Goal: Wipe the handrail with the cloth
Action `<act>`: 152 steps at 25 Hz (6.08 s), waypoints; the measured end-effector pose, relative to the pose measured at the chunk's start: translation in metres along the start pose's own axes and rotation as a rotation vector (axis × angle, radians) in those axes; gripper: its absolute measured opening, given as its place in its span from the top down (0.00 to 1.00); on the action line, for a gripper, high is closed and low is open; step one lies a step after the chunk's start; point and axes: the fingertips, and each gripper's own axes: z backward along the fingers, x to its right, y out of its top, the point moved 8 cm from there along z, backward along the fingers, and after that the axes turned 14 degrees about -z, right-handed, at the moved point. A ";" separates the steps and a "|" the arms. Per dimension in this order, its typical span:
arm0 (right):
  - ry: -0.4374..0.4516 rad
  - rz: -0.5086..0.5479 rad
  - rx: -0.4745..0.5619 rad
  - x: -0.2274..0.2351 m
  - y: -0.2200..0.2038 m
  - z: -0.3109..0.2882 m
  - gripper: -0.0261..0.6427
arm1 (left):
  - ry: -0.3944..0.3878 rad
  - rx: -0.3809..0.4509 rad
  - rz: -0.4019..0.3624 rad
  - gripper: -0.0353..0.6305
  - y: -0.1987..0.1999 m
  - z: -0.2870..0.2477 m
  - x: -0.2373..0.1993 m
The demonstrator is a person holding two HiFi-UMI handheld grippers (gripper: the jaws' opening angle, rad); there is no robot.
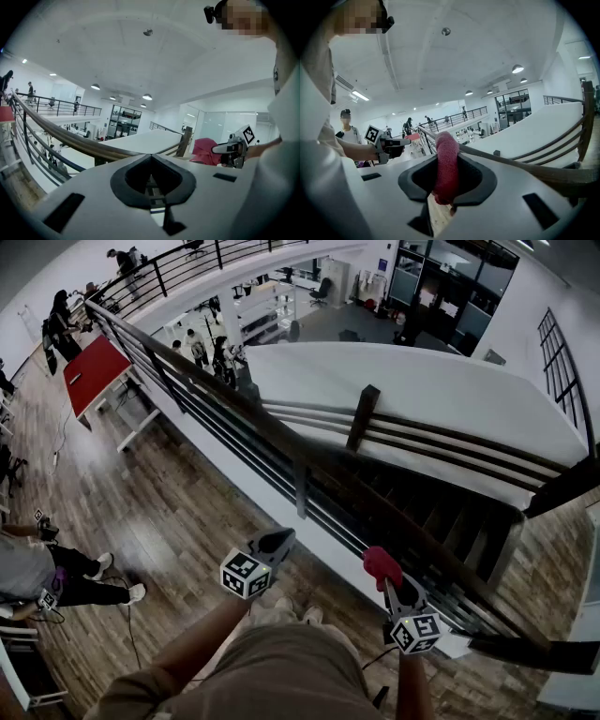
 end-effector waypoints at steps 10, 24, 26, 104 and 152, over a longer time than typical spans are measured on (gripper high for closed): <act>0.029 -0.036 0.031 0.025 0.000 -0.005 0.81 | 0.031 -0.019 -0.016 0.92 -0.007 -0.015 0.013; 0.032 0.040 -0.064 -0.015 0.059 -0.175 0.81 | 0.027 -0.012 -0.029 0.92 -0.001 -0.043 -0.089; 0.017 0.071 -0.104 -0.032 0.069 -0.230 0.81 | 0.021 -0.007 -0.029 0.92 0.001 -0.043 -0.117; -0.116 0.102 -0.475 0.139 0.042 -0.249 0.81 | 0.089 -0.173 -0.091 0.92 -0.027 -0.255 0.088; -0.111 0.069 -0.544 0.365 0.025 0.118 0.81 | -0.048 -0.175 -0.221 0.92 0.003 -0.345 0.484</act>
